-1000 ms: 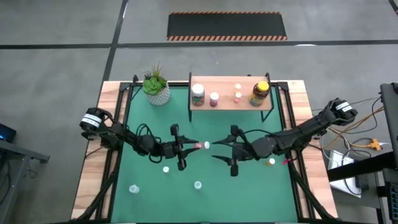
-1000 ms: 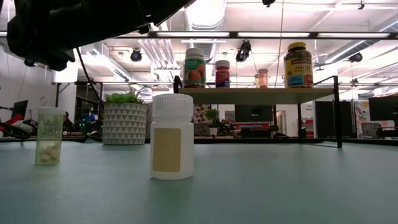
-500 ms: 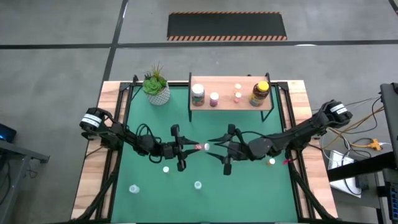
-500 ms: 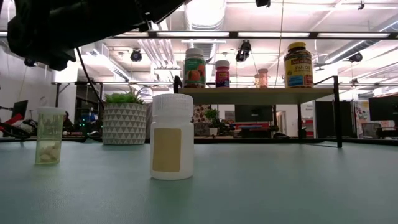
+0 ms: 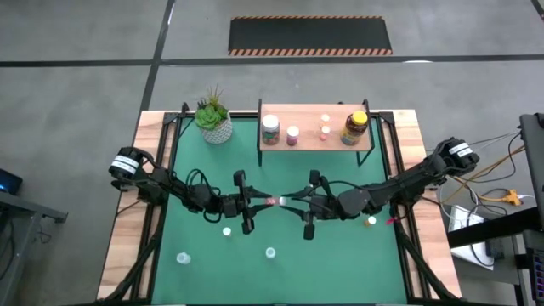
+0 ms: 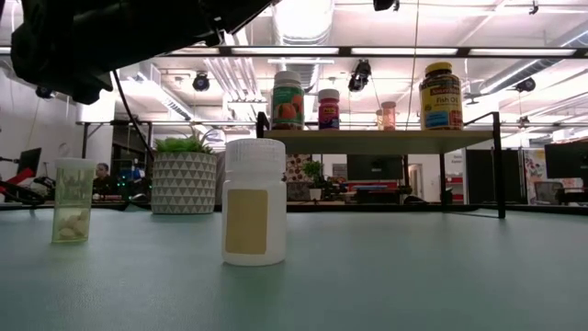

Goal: Pick and place medicine bottles onto shelf by color
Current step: Adjust the small pink medicine bottle on the shelf

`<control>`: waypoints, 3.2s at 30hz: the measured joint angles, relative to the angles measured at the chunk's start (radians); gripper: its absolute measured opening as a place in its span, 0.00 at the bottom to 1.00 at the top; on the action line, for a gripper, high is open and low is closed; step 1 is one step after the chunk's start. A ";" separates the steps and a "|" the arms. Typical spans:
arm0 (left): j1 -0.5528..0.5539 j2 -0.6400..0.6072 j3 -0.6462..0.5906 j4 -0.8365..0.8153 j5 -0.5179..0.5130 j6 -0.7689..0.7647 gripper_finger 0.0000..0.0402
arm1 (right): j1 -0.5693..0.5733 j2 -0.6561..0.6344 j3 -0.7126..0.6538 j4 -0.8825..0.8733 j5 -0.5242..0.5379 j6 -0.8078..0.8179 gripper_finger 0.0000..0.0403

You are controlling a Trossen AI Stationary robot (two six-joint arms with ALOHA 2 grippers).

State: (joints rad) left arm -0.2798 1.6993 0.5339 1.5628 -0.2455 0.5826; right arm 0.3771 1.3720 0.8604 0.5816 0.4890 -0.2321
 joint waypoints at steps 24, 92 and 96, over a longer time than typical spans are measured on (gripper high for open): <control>-0.004 -0.035 -0.076 -0.002 -0.116 0.077 0.46 | -0.007 -0.090 0.013 -0.188 0.009 0.130 0.28; -0.001 -0.354 -0.155 -0.003 -0.235 0.297 0.46 | -1.062 0.357 0.974 -1.770 -0.300 0.470 0.32; -0.001 -0.354 -0.155 -0.003 -0.235 0.296 0.46 | -1.060 0.360 0.975 -1.778 -0.307 0.469 0.38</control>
State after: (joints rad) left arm -0.2810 1.3457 0.3790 1.5602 -0.4805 0.8791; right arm -0.6834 1.7325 1.8355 -1.1964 0.1823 0.2371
